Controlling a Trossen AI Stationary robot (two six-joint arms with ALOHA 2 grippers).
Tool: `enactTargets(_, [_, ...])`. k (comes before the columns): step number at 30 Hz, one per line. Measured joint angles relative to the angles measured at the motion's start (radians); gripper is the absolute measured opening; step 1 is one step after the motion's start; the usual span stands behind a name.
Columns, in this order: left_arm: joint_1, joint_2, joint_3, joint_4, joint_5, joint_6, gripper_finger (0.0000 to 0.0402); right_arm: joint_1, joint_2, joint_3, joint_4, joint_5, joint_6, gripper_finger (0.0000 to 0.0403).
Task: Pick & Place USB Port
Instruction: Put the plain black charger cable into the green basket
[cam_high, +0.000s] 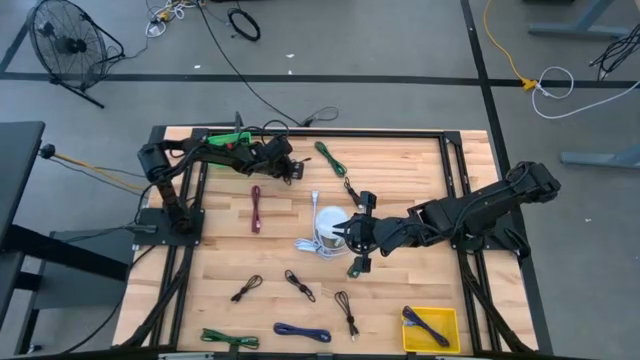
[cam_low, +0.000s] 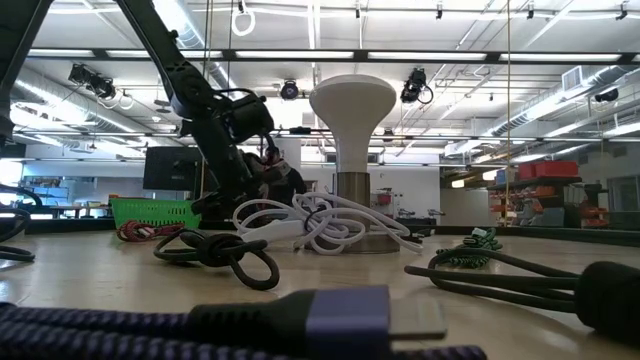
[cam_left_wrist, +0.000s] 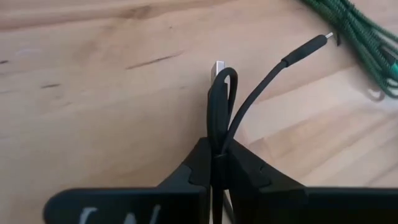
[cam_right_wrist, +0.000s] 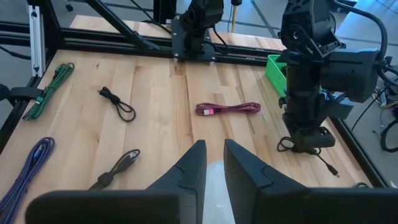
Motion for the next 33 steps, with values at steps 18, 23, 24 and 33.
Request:
enactTargets(18, [0.019, -0.262, 0.272, -0.853, -0.48, 0.535, 0.0028, -0.002, 0.0, 0.0, -0.008, 0.034, 0.015, 0.0057])
enactTargets(23, [0.112, -0.317, 0.211, -0.892, -0.547, 0.604, 0.0028, -0.002, 0.0, 0.0, -0.011, 0.034, 0.025, 0.0057])
enactTargets(24, [0.138, -0.323, 0.19, -0.89, -0.546, 0.623, 0.0028, -0.002, 0.0, 0.0, -0.011, 0.035, 0.028, 0.0057])
enactTargets(33, [0.278, -0.353, 0.037, -0.716, -0.508, 0.851, 0.0028, -0.003, 0.0, 0.0, -0.015, 0.035, 0.044, 0.0057])
